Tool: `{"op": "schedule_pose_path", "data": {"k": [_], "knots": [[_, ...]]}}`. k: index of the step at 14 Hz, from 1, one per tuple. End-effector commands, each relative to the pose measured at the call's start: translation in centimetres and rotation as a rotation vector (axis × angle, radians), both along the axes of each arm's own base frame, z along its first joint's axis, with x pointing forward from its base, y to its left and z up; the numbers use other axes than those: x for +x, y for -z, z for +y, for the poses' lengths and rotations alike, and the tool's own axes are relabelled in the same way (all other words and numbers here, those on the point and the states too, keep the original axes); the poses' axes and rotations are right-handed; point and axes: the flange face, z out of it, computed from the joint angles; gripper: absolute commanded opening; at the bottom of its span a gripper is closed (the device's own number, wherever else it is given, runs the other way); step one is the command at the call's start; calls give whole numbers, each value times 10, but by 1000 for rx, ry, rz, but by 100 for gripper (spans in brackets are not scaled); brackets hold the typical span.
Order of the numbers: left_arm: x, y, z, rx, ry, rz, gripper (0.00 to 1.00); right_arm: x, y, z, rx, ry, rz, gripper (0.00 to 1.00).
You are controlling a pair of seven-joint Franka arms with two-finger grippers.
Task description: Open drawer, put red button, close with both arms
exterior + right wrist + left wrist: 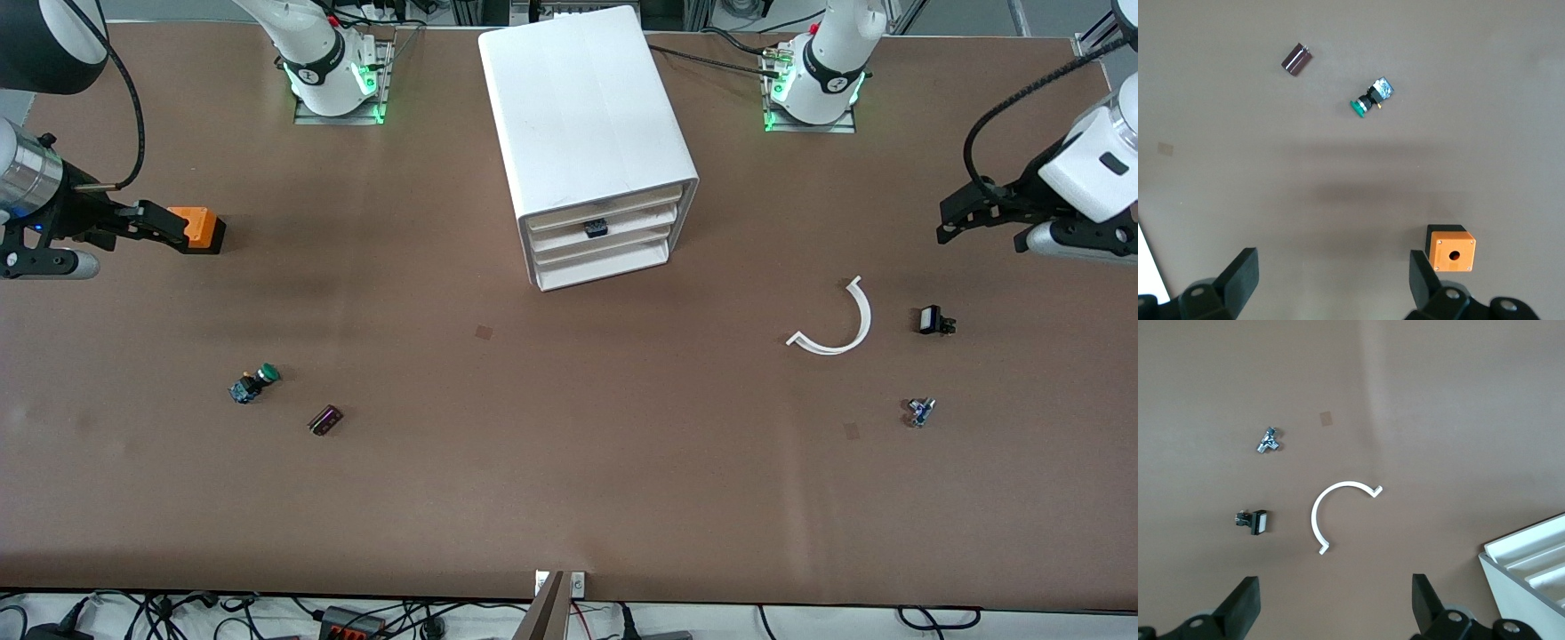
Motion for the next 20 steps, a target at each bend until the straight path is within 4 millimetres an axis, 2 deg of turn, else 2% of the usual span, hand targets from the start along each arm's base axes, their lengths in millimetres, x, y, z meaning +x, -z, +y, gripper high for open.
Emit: {"op": "schedule_pose_path", "data": {"k": [1,3,6,11,17,20], "knots": [[-5,5,-3,25,10,-14,100,-6,-6,-2,-7,-12,7,100],[-4,7,-2,26,9,1,100,-5,-3,2,-9,-17,13,100],[11,9,1,26,3,11,100,-5,-3,8,-7,-26,13,100],[8,11,9,27,7,44,100,-1,7,18,-9,-45,25,100],[10,9,3,22,9,40,100,-2,-2,17,-16,-45,4,100],[11,7,3,20,9,34,100,0,-3,6,-18,-27,-1,100]]}}
